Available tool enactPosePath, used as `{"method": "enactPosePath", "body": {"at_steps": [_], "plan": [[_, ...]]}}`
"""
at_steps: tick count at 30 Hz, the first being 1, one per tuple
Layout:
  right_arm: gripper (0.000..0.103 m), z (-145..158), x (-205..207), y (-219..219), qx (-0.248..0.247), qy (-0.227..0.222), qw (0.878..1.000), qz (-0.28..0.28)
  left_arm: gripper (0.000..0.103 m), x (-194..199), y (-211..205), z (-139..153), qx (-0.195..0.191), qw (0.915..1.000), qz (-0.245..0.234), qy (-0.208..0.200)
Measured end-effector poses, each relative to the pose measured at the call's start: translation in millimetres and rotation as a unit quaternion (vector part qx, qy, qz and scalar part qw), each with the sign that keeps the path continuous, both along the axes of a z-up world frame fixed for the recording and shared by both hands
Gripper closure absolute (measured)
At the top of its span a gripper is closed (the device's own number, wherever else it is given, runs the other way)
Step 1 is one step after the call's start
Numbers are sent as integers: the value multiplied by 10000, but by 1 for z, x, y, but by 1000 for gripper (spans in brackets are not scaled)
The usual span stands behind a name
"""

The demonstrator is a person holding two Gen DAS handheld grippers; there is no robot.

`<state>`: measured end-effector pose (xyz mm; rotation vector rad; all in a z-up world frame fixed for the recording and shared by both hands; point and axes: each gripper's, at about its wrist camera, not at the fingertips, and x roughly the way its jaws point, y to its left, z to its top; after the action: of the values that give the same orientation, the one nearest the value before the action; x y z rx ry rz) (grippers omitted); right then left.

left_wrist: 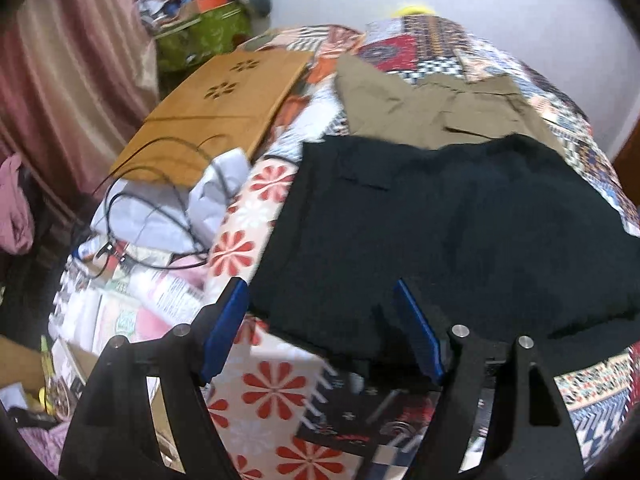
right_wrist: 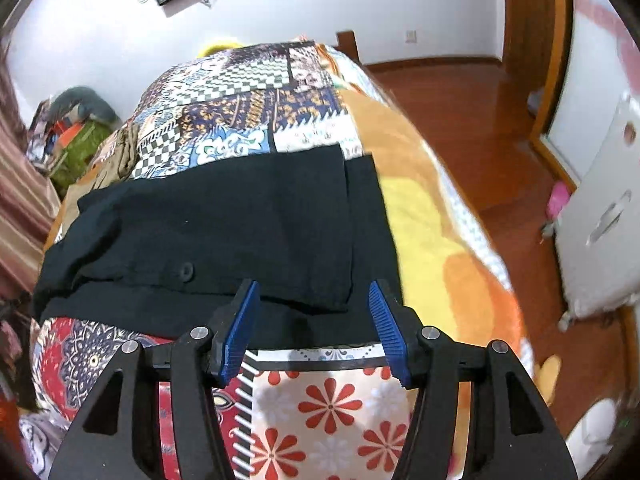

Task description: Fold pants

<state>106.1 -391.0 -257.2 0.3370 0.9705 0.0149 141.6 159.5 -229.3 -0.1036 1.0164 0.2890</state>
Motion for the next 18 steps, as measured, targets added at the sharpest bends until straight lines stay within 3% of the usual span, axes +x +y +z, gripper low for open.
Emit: {"method": "enactPosePath", "body": {"at_steps": [9, 10, 11, 14, 18], "plan": [[50, -31, 21, -3, 223, 189, 9995, -151, 28, 1, 26, -32, 15, 9986, 423, 330], [52, -30, 20, -2, 163, 141, 9997, -136, 28, 1, 27, -35, -34, 9985, 440, 331], [64, -30, 20, -1, 194, 118, 9997, -79, 28, 1, 28, -37, -83, 9985, 449, 309], [81, -29, 19, 1, 238, 65, 9997, -7, 28, 2, 30, -40, -172, 9986, 439, 244], [87, -19, 18, 6, 17, -215, 9998, -33, 27, 3, 30, -42, -179, 9990, 334, 226]]}}
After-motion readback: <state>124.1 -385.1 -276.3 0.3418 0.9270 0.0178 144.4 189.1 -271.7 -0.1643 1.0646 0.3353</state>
